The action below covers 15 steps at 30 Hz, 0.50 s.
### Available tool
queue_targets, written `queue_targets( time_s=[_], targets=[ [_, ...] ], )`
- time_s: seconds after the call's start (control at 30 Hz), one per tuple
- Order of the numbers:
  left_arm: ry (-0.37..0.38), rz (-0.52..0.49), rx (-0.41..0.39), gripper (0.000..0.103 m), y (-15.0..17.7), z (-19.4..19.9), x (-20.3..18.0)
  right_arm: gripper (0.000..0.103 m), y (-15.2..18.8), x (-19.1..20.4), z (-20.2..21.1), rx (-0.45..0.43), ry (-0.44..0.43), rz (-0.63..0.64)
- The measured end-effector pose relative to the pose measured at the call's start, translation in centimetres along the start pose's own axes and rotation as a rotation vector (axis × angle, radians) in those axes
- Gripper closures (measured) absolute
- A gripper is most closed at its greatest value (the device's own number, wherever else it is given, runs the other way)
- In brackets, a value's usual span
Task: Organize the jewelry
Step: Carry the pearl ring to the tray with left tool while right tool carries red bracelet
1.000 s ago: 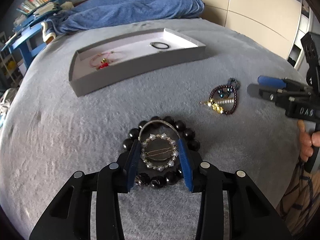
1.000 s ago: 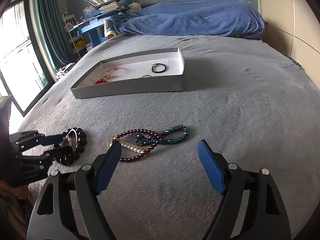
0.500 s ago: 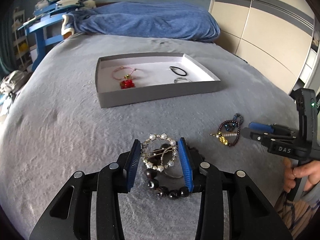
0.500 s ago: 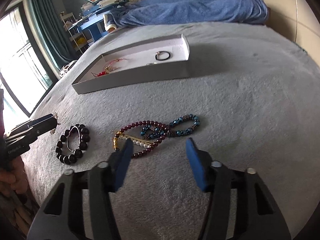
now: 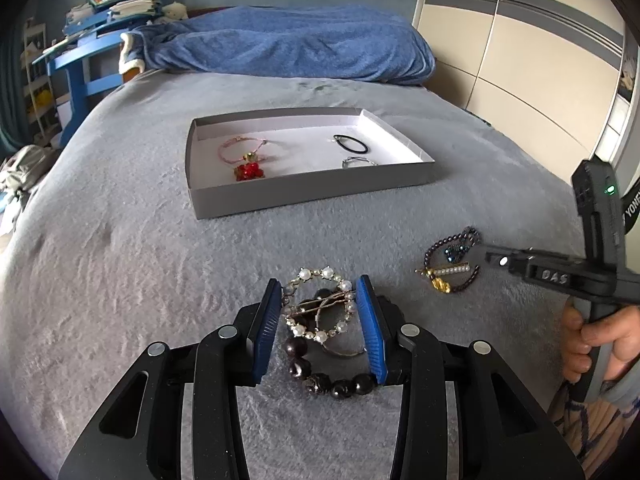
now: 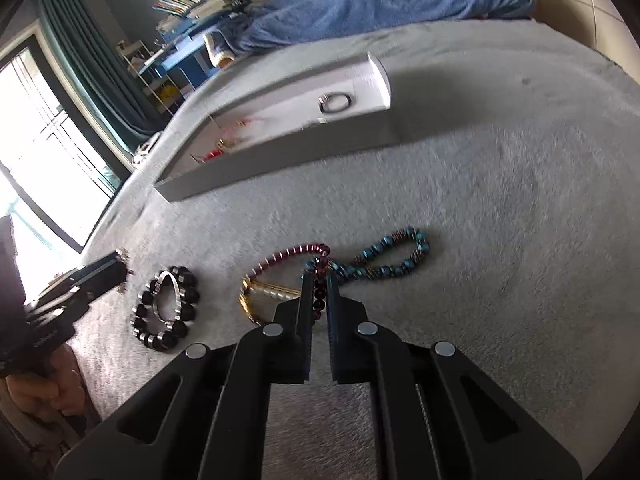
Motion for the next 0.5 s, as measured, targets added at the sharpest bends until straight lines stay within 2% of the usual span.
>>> queue_targets(
  time_s=[0.3,0.5],
  targets=[
    [0.006,-0.018,-0.008,0.063,-0.4,0.2,-0.2,0.097,-2.5,2.9,2.9,-0.120,-0.006,0.087],
    [-0.004,-0.031,-0.040,0.063,-2.1,0.1,0.6,0.097,-4.9,4.1,3.9,-0.157,-0.014,0.129]
  ],
)
Point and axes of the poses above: each gripper's, at about its wrist camera, not at the fingertips, and z roughly against the way its jaws point, x to its left, y to its underside, the point moved 1 cm from there along -z, roughly the way its jaws point, and after that the axes turned 11 degrees about -x, right-handed, at the moved point
